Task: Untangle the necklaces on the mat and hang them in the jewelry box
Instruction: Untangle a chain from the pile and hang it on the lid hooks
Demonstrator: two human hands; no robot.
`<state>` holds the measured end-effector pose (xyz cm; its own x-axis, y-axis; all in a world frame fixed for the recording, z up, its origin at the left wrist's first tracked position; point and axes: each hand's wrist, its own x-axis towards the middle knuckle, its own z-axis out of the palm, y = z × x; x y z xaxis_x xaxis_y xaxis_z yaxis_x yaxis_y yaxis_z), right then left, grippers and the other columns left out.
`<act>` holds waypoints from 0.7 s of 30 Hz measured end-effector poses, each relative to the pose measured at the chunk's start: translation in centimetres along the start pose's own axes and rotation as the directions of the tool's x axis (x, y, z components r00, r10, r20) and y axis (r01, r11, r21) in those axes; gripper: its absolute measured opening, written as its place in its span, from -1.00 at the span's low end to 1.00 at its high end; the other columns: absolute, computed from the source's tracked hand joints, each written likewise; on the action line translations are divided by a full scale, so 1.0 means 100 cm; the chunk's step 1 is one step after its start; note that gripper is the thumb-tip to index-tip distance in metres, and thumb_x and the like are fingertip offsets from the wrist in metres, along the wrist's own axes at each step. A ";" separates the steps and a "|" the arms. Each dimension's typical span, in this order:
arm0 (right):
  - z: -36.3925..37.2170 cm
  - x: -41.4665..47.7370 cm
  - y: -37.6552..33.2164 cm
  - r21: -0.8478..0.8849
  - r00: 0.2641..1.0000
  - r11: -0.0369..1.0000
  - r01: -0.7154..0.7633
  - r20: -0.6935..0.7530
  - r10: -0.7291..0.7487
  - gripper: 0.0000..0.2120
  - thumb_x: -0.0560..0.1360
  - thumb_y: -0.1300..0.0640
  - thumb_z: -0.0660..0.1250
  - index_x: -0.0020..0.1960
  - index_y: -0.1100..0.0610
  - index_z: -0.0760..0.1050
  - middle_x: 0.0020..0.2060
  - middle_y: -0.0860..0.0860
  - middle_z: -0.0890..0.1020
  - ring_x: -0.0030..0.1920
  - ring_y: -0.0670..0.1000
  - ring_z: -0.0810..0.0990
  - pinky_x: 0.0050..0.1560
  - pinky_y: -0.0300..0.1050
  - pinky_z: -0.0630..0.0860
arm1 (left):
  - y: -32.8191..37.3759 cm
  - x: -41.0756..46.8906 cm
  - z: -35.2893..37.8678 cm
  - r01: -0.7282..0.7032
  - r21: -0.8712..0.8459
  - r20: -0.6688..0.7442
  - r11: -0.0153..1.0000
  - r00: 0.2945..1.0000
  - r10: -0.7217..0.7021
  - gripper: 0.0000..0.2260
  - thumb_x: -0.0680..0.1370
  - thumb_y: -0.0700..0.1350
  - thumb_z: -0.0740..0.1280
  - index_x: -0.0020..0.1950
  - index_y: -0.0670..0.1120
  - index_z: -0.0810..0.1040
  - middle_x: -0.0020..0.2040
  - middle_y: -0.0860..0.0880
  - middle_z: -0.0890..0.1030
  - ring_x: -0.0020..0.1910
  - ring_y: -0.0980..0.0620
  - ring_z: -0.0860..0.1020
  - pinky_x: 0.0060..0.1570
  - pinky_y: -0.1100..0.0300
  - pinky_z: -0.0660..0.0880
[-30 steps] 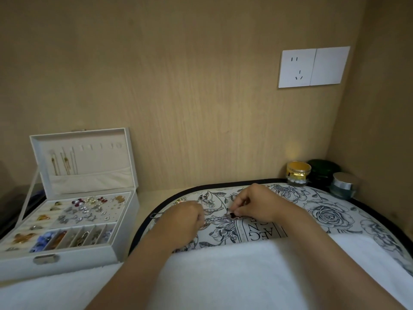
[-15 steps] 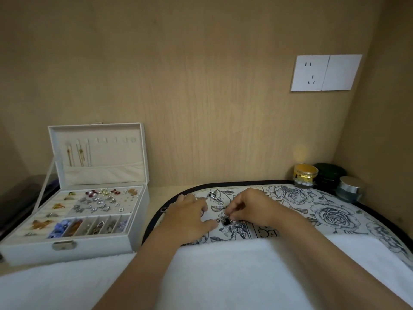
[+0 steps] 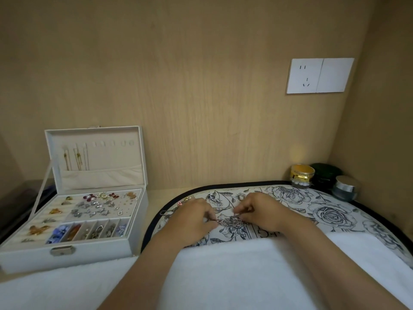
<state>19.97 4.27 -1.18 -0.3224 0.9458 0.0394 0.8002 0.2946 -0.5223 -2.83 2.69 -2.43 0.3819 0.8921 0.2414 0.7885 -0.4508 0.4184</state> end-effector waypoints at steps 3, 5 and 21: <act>0.001 0.001 -0.003 -0.008 1.000 1.000 -0.005 -0.029 0.005 -0.90 0.50 0.14 0.46 -0.03 -0.03 0.72 -0.12 -0.24 0.66 -0.05 -0.24 0.61 0.05 -0.36 0.46 | -0.001 -0.002 -0.016 0.094 -0.096 0.103 0.991 0.991 -0.084 -0.87 0.48 -0.12 0.46 -0.16 0.10 0.58 -0.20 0.15 0.56 -0.24 0.25 0.50 -0.16 0.30 0.46; 0.002 0.001 -0.006 -0.050 0.999 0.998 0.022 -0.028 -0.023 -0.94 0.49 0.11 0.46 -0.13 -0.03 0.69 -0.22 -0.26 0.64 -0.14 -0.25 0.60 -0.06 -0.37 0.46 | -0.005 -0.004 -0.027 0.156 -0.060 0.203 0.986 0.969 -0.141 -0.82 0.46 -0.14 0.47 -0.18 0.14 0.56 -0.18 0.16 0.58 -0.23 0.26 0.52 -0.21 0.35 0.41; 0.008 0.006 -0.039 0.715 0.985 0.679 0.168 -0.139 -0.097 -0.88 0.63 0.19 0.28 -0.07 0.16 0.51 -0.42 0.00 0.46 -0.48 -0.01 0.43 -0.35 -0.07 0.47 | 0.020 -0.011 -0.010 0.147 -0.487 -0.021 0.861 0.983 -0.180 -0.83 0.59 -0.06 0.35 -0.18 -0.04 0.62 -0.31 0.03 0.67 -0.33 0.10 0.60 -0.11 0.13 0.52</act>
<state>16.22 3.60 0.25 -0.3252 0.9224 0.2084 0.1280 0.2612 -0.9567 -2.18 0.74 -0.94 0.2231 0.9579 0.1807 0.4999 -0.2716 0.8224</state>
